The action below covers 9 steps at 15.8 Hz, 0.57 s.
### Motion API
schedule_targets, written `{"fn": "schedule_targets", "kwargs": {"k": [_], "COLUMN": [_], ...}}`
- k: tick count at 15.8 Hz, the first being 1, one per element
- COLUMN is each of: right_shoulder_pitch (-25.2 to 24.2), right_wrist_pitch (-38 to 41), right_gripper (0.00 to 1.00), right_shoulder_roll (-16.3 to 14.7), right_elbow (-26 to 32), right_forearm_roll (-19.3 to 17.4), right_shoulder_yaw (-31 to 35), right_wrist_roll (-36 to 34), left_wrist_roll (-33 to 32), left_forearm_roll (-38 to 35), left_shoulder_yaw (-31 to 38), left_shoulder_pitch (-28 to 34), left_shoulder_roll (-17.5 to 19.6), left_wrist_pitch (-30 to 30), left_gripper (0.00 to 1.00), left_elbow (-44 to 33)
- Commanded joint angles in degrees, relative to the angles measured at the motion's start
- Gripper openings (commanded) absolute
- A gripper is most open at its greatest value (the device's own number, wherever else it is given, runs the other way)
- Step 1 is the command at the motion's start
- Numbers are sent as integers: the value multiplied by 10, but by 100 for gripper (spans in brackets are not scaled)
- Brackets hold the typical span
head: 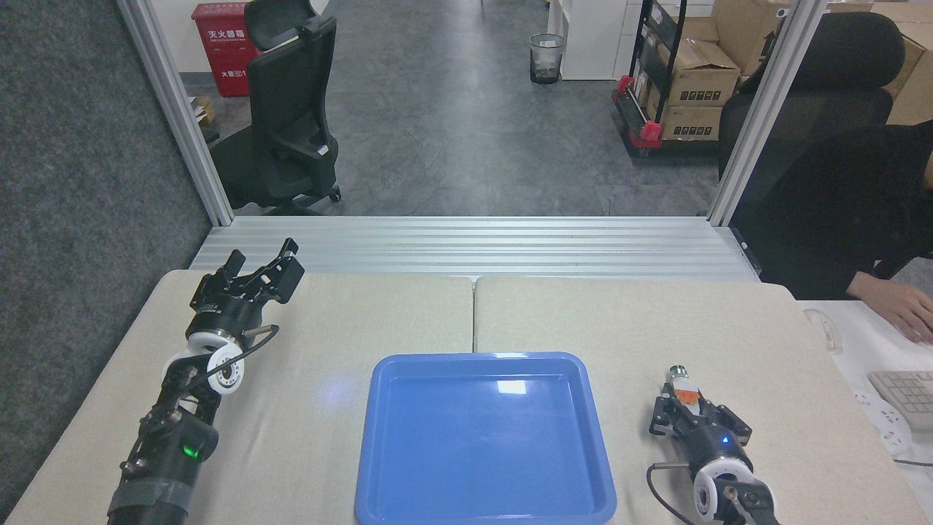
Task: Pick up switch part and place in tray
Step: 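Close the right gripper on the switch part and lift it toward the tray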
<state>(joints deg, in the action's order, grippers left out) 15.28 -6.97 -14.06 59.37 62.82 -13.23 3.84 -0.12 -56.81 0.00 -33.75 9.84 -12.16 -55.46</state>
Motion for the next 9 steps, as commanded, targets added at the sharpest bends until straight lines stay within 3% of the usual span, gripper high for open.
{"fn": "schedule_targets", "kwargs": {"k": [1, 3, 4, 6, 7, 9], "right_shoulder_pitch": [-2, 2, 5, -2, -14, -61], "right_wrist_pitch": [8, 6, 0, -38, -61, -104], "right_gripper": [0, 0, 0, 0, 0, 0], "right_shoulder_roll": [56, 81, 99, 139, 145, 152], "right_elbow": [217, 324, 344, 347, 345, 323], "right_forearm_roll": [-21, -15, -7, 84, 112, 114], "right_shoulder_yaw": [46, -27, -81, -187, -235, -318], "right_wrist_roll": [6, 44, 57, 61, 70, 80], "left_wrist_roll": [-1, -1, -1, -1, -1, -1], "left_forearm_roll": [0, -1, -1, -1, 0, -1], "left_shoulder_yaw": [-13, -13, -14, -13, -13, -13], "left_shoulder_pitch": [0, 0, 0, 0, 0, 0], "left_shoulder_roll": [0, 0, 0, 0, 0, 0], "left_wrist_pitch": [0, 0, 0, 0, -1, 0], "left_gripper": [100, 100, 100, 100, 100, 100], "left_elbow": [0, 0, 0, 0, 0, 0]}}
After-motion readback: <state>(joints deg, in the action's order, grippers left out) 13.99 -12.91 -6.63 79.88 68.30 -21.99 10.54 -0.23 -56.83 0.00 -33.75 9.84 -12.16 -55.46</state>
